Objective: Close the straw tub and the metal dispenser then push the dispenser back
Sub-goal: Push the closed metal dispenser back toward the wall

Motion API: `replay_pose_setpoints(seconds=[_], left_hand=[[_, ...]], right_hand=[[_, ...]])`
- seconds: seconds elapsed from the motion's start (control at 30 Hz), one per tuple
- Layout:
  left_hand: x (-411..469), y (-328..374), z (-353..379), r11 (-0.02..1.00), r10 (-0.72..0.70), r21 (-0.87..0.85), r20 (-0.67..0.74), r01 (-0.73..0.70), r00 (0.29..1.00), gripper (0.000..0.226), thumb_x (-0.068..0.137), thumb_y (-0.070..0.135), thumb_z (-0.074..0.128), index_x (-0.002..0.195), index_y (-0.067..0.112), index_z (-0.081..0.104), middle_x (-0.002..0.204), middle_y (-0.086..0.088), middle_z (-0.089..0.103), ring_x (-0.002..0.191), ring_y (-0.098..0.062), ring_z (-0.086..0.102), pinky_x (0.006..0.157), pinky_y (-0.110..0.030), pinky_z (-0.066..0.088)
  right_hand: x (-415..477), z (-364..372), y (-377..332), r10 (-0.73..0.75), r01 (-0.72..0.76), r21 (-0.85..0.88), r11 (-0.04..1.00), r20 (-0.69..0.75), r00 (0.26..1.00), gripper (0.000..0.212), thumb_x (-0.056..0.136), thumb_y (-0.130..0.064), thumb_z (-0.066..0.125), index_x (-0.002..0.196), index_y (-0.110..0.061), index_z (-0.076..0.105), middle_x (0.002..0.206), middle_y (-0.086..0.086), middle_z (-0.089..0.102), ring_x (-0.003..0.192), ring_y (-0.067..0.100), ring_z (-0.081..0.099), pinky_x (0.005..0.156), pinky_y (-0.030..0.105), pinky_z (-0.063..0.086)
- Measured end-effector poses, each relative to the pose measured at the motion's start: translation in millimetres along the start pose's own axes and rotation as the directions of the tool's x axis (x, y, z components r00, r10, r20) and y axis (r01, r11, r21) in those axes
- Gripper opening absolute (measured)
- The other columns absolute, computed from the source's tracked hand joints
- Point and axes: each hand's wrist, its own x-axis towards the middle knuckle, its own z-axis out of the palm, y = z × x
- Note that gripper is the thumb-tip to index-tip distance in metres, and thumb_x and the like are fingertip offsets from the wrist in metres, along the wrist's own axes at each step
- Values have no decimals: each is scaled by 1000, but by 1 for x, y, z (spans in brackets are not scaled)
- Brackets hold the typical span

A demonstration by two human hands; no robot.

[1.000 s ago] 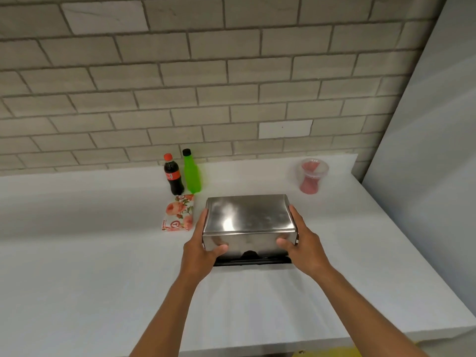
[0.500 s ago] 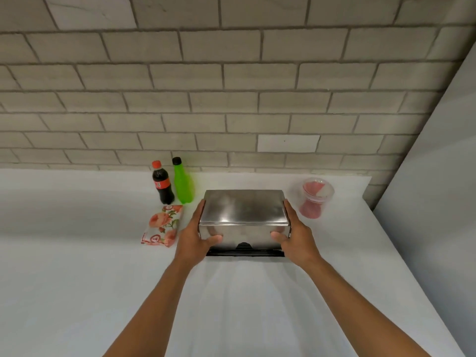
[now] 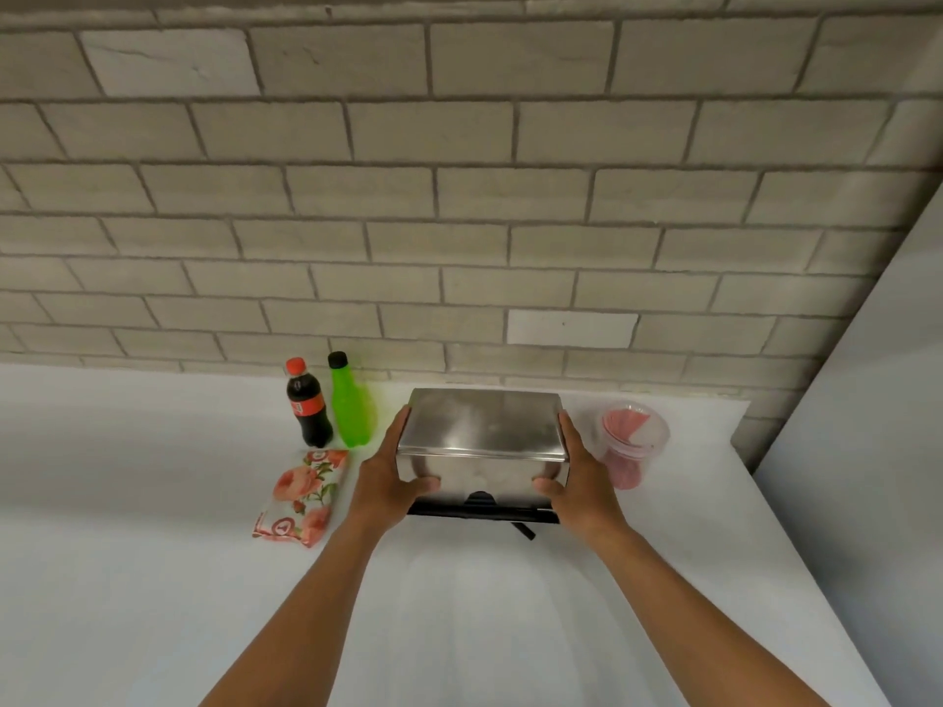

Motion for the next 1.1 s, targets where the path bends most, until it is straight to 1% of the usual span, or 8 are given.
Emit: replay_pose_setpoints(seconds=[0.07,0.2,0.33,0.47,0.67,0.83,0.97,1.1], left_hand=[[6,1,1,1000,22,13,-5,-22,1000,113,76,11,91,163,39,25,131,-4,68,108,-34,66,80,-32,54],[14,1,2,999,38,-4,-2,-38,999,112,76,9,91,162,38,26,131,-2,70,110,-44,68,88,-45,58],[23,3,3,998,45,-43,10,-45,999,112,74,5,91,162,37,29,136,-2,68,118,-41,66,97,-50,56],[31,3,3,998,37,-57,13,-36,999,113,73,5,91,162,38,30,136,1,69,116,-38,67,95,-49,58],[35,0,3,996,54,-77,19,-53,998,113,73,7,91,162,39,29,137,2,67,125,-28,64,99,-52,58],[35,-1,3,996,57,-68,19,-55,998,115,72,9,91,161,45,27,135,-2,69,119,-39,66,95,-57,59],[35,1,3,996,57,-67,15,-56,998,114,72,8,91,160,44,28,135,-2,69,122,-34,65,97,-55,59],[35,0,5,995,73,-65,8,-72,997,114,73,8,92,162,39,28,141,2,65,125,-31,63,99,-54,58]], right_hand=[[5,0,2,-27,27,13,1000,-9,1000,107,91,-6,76,167,-44,11,94,-1,69,86,12,65,94,31,56],[14,1,4,-86,87,46,995,-27,996,108,89,-3,74,167,-43,12,87,1,66,77,9,62,88,22,51],[23,1,5,-116,118,53,992,-38,993,108,89,-1,74,168,-40,12,85,3,67,75,10,62,86,19,52],[28,1,2,-122,124,40,991,-51,991,109,89,0,75,169,-39,11,83,1,66,73,10,62,83,18,50],[29,2,2,-126,128,34,991,-56,990,107,90,-1,75,169,-37,12,86,1,68,77,12,66,81,18,52],[28,2,1,-122,125,43,991,-61,991,107,90,-1,75,168,-38,12,88,4,69,83,15,68,77,12,48],[29,4,3,-123,125,46,991,-60,991,107,90,-2,74,169,-39,11,87,3,68,82,16,69,82,19,53],[31,4,6,-123,126,47,991,-62,990,107,90,-2,74,168,-39,11,88,4,68,83,17,68,87,27,58]])
